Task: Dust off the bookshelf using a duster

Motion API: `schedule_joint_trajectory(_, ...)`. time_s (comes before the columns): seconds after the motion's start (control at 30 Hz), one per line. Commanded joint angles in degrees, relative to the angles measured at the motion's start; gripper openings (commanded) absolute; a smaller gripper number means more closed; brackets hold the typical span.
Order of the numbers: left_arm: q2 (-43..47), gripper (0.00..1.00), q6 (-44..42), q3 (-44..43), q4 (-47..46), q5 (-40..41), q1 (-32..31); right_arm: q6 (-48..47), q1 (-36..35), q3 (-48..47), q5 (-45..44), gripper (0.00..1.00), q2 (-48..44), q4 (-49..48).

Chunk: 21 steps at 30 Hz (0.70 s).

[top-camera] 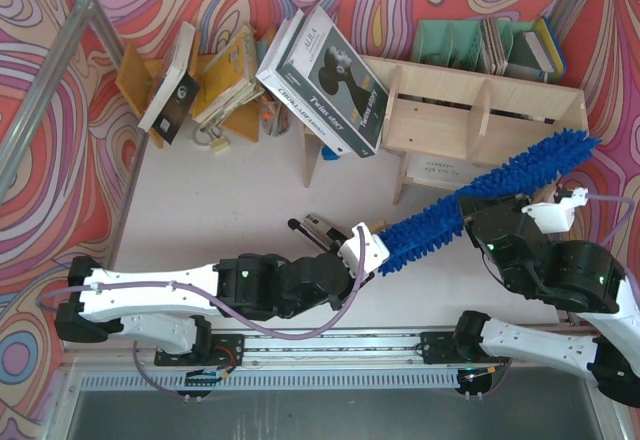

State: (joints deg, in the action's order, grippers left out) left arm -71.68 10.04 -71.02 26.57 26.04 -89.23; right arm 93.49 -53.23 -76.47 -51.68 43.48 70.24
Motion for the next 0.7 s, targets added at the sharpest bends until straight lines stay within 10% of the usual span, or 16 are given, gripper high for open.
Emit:
schedule_joint_trajectory(0.0,3.39,0.33,0.13,1.09,-6.47,2.52,-0.01,-2.05,0.07,-1.62,-4.69,0.1,0.02,-0.32)
schedule_joint_trajectory(0.67,2.67,0.58,2.01,6.73,-10.48,-2.0,2.69,-4.02,0.07,-1.67,-4.35,0.05,-1.15,-5.29)
